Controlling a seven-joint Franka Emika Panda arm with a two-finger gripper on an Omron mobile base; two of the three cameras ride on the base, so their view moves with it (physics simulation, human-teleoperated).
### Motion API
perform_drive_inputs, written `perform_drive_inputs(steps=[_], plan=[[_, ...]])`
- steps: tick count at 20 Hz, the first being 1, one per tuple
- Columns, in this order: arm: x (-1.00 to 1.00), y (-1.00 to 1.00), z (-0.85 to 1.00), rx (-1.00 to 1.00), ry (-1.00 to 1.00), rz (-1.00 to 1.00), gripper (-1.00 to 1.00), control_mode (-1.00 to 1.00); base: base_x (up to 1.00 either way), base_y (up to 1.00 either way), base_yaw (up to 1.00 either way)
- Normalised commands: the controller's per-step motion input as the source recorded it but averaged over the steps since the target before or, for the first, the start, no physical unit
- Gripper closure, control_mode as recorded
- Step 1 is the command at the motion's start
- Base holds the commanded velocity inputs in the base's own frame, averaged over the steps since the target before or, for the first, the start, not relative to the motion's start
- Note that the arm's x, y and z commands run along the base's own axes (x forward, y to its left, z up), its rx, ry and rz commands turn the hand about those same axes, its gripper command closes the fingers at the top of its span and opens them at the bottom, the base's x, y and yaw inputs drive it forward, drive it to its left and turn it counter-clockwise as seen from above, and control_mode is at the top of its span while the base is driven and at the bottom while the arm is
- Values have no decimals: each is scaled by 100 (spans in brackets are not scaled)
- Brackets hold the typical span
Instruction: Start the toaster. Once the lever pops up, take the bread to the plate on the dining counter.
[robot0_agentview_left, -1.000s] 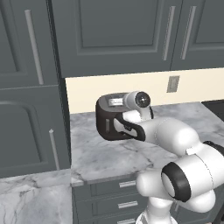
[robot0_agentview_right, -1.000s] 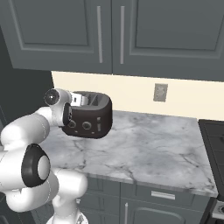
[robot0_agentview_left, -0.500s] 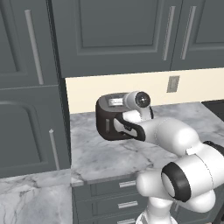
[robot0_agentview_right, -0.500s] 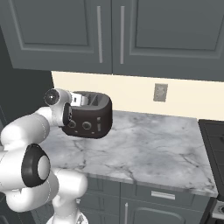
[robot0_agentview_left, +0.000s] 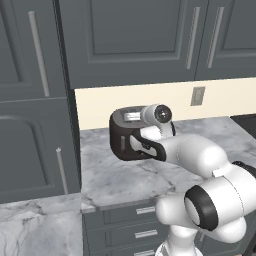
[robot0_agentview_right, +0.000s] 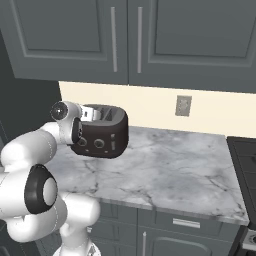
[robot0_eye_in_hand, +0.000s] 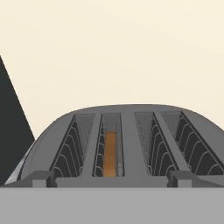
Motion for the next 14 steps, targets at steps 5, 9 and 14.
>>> perform_drive_inputs(steps=[5,9,14], plan=[[0,0,0,0,0,0,-100,-100,0,0,0],[0,0,0,0,0,0,-100,-100,0,0,0],[0,0,0,0,0,0,-100,-100,0,0,0]])
